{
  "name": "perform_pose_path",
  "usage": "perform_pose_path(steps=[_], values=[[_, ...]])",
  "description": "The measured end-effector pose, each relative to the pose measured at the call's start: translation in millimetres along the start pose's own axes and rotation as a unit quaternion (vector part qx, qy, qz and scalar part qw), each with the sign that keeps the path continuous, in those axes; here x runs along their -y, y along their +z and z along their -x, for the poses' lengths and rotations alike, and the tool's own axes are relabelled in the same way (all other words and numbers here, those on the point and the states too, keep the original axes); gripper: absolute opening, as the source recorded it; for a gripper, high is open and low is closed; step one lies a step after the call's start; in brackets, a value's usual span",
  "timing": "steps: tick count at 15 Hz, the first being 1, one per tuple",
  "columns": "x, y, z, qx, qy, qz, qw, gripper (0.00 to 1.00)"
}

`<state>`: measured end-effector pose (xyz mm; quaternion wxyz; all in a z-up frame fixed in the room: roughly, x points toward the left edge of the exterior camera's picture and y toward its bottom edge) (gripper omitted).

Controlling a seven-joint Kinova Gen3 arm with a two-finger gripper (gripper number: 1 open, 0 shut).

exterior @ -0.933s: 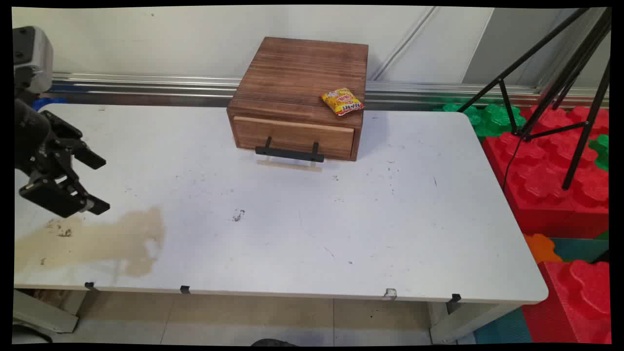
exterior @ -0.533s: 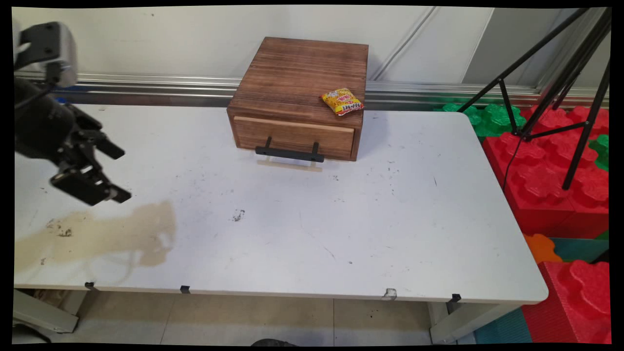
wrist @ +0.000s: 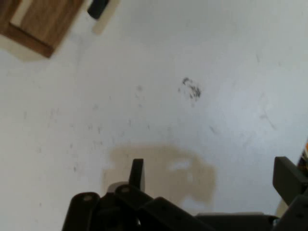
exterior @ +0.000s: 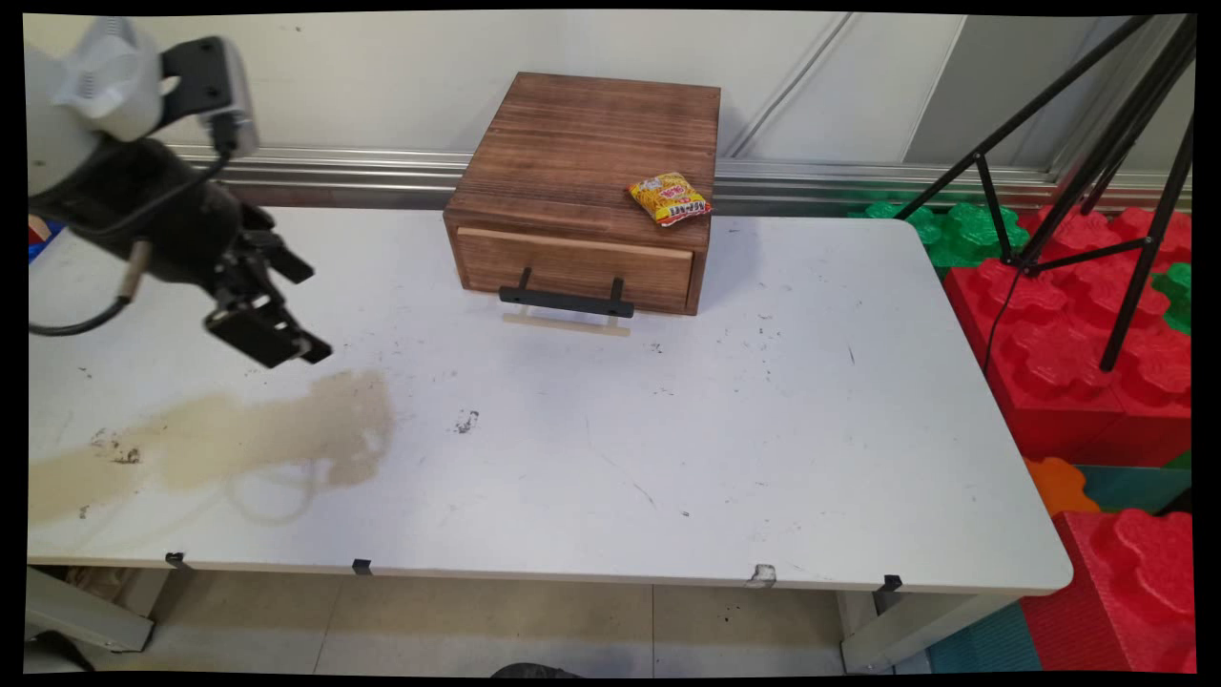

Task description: Open the drawer

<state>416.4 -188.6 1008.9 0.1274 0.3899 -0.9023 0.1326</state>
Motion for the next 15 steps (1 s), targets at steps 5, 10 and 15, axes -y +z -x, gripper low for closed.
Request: perform_pose_path(steps=[5, 10, 15], values=[[2.5, 23.1, -31.0, -0.006, 0.013, -0.008, 0.9999, 1.00], [2.3, 45.7, -58.0, -0.013, 0.032, -0.007, 0.9994, 1.00], [5.5, 73.8, -85.3, -0.021, 0.050, -0.010, 0.9985, 1.00]])
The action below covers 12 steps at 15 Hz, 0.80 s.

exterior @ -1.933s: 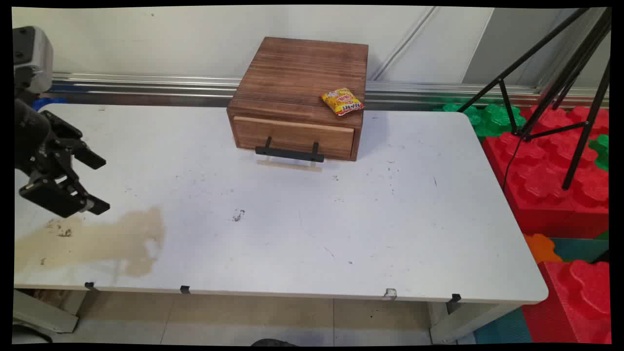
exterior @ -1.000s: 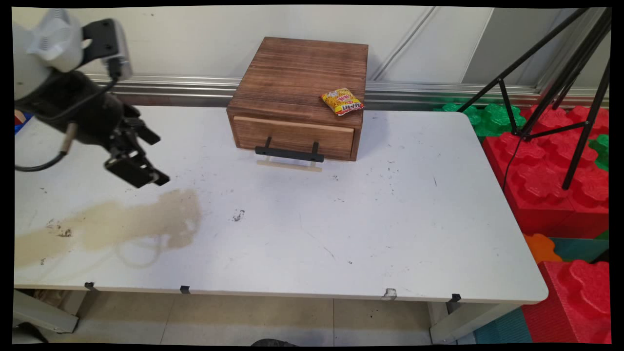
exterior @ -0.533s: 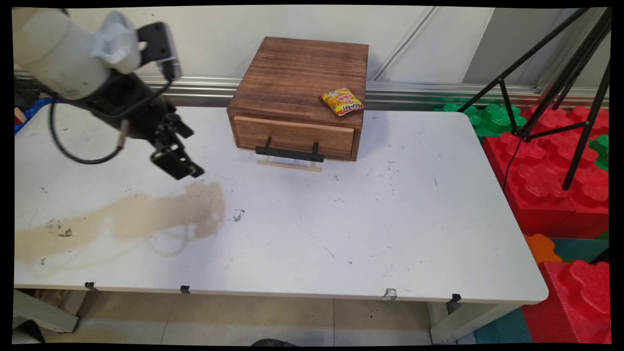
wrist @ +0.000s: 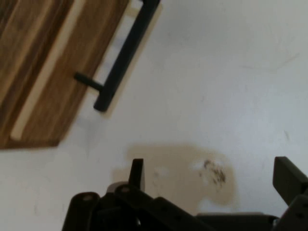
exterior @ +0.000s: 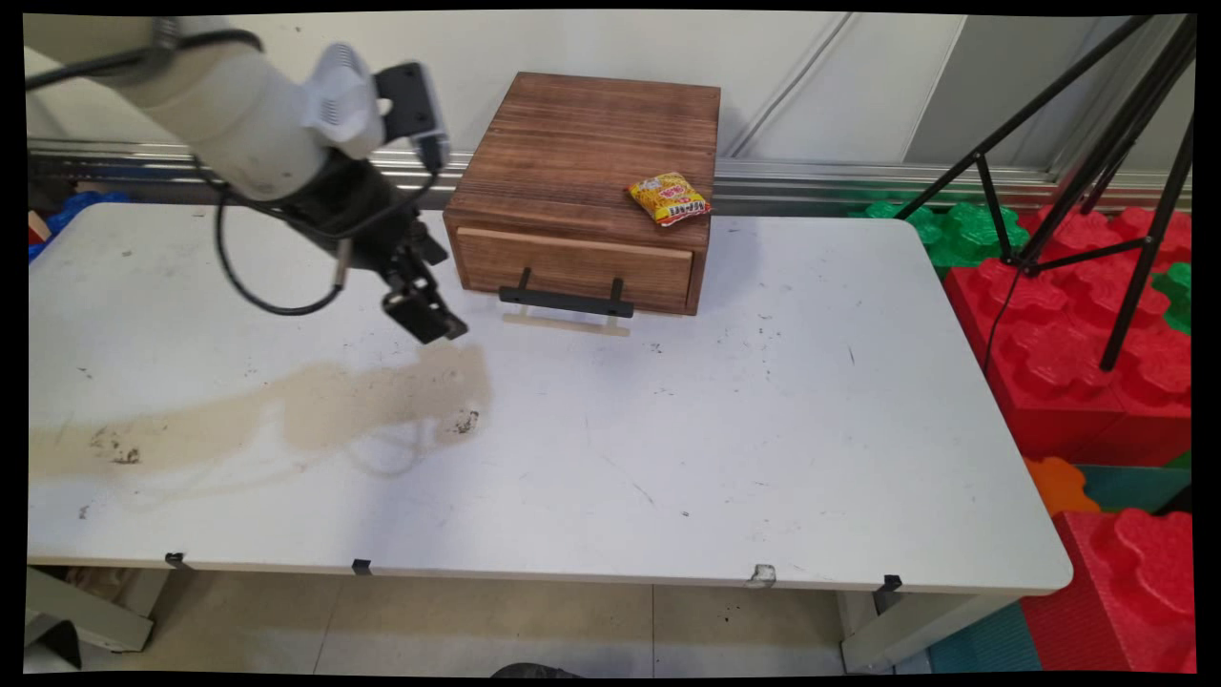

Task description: Open the drawer

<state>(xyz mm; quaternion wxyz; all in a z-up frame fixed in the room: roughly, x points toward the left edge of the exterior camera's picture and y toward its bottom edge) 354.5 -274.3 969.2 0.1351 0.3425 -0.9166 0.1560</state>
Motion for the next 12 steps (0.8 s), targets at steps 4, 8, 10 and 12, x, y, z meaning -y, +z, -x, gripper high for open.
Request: perform_pose_path(steps=[4, 8, 10, 12], values=[[5.6, 23.4, -18.0, -0.004, 0.012, -0.005, 0.9999, 1.00], [13.7, 52.0, -37.1, -0.008, 0.026, -0.008, 0.9996, 1.00], [17.4, 63.9, -43.6, -0.010, 0.031, -0.008, 0.9994, 1.00], [20.9, 75.9, -49.6, -0.011, 0.036, -0.007, 0.9993, 1.00]])
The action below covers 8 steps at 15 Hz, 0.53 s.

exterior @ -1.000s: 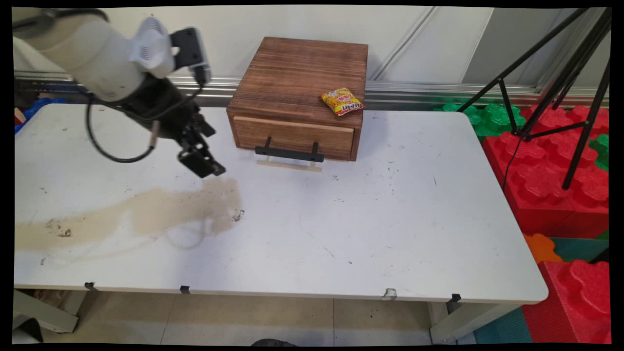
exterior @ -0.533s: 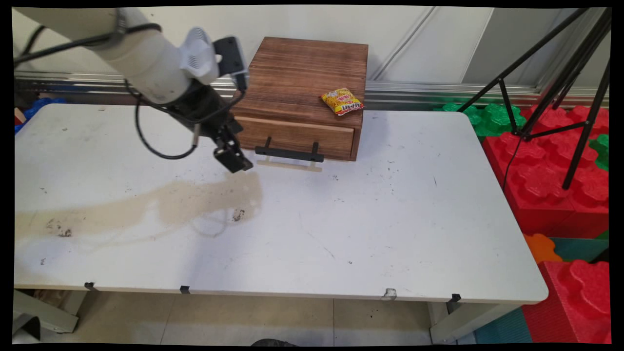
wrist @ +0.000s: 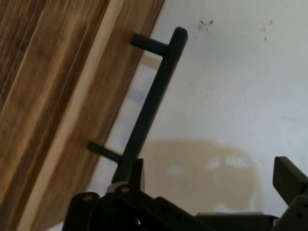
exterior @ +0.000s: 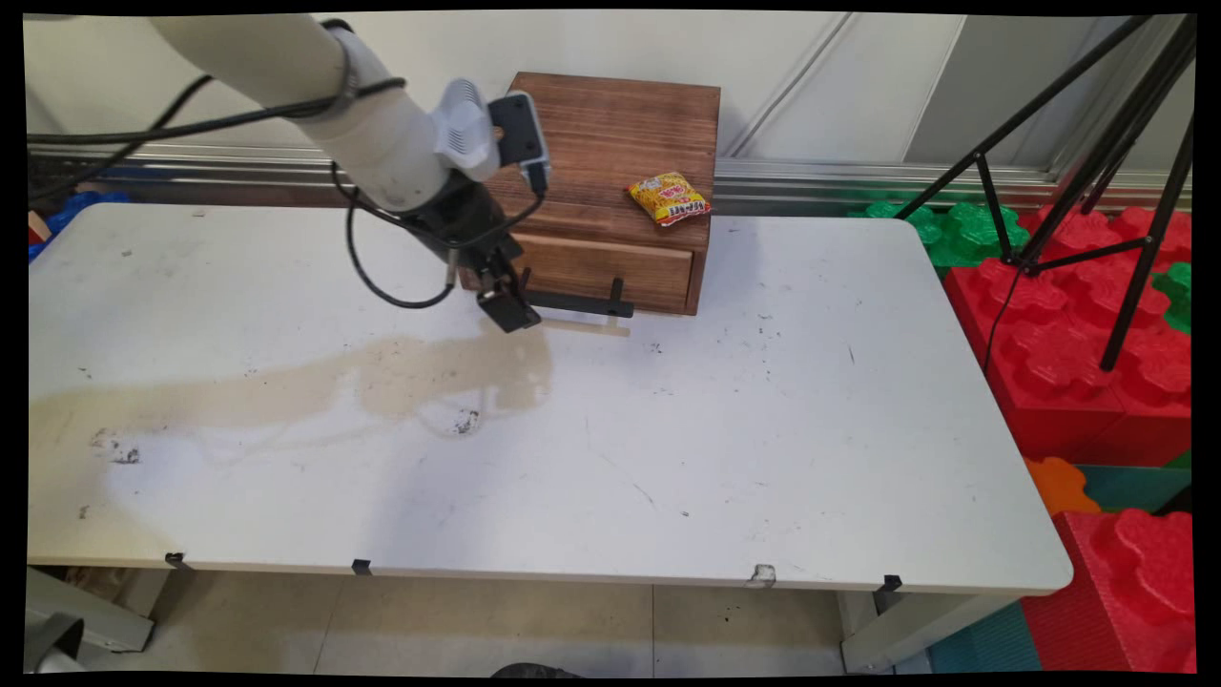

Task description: Open the drawer

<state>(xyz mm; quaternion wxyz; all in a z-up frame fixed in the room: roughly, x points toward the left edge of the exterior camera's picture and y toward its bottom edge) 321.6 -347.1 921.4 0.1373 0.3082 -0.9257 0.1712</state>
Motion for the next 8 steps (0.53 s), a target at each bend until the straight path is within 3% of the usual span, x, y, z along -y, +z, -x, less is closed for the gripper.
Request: perform_pose_path(steps=[8], values=[[12.0, 50.2, -16.9, -0.001, 0.025, 0.009, 0.9997, 1.00]])
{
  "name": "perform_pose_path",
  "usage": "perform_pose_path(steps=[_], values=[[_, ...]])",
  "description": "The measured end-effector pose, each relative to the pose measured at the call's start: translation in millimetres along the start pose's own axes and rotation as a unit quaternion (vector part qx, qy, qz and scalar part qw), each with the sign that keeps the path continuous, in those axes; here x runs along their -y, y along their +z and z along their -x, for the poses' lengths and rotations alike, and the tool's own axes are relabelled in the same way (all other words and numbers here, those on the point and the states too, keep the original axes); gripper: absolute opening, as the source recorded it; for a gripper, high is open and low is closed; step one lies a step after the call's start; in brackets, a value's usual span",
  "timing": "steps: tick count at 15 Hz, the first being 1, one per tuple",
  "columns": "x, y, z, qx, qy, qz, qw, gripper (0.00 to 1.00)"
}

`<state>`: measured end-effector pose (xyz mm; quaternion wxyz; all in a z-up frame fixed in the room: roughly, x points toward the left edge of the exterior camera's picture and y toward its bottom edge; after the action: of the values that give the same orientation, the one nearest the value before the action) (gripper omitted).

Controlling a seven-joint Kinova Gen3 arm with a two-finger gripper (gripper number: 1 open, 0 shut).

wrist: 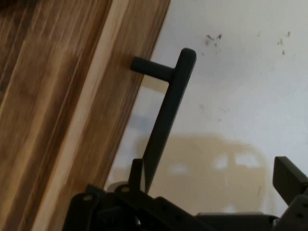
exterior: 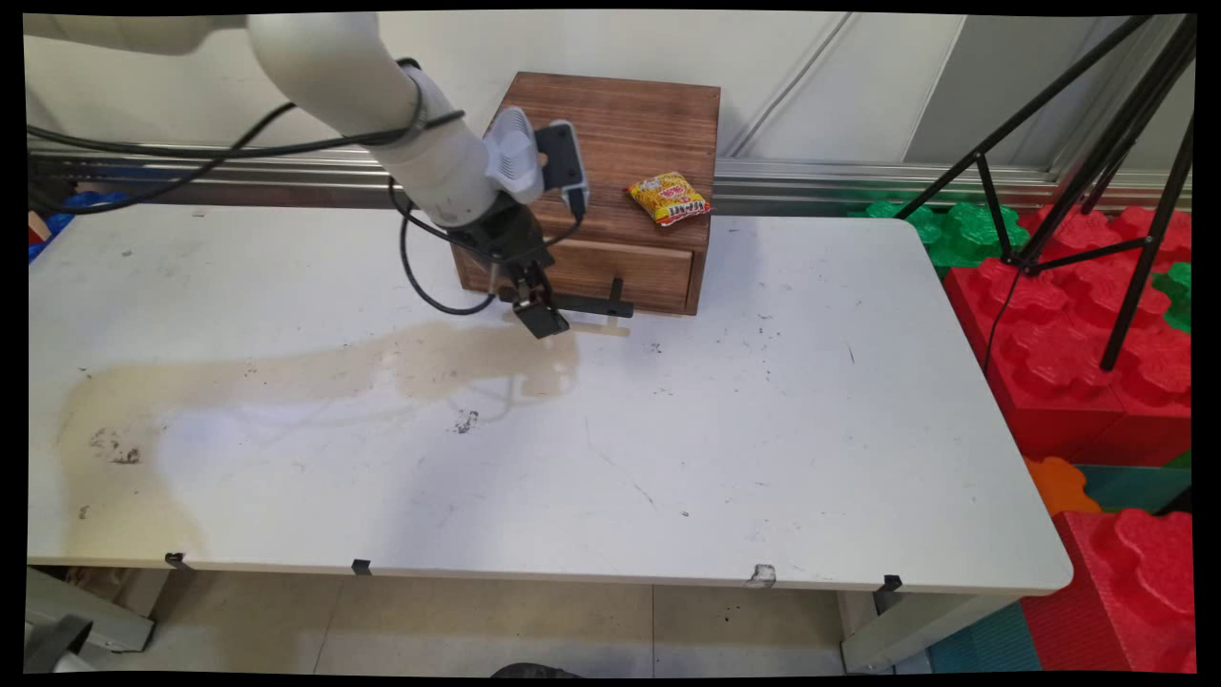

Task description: Open the drawer

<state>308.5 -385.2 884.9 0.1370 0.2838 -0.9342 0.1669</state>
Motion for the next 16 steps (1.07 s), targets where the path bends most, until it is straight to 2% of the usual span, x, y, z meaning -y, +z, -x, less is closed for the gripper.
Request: perform_pose_path(steps=[9, 16], values=[[9.9, 57.0, -11.8, 0.000, 0.029, 0.021, 0.9994, 1.00], [12.0, 78.3, -13.4, 0.003, 0.037, 0.031, 0.9988, 1.00]])
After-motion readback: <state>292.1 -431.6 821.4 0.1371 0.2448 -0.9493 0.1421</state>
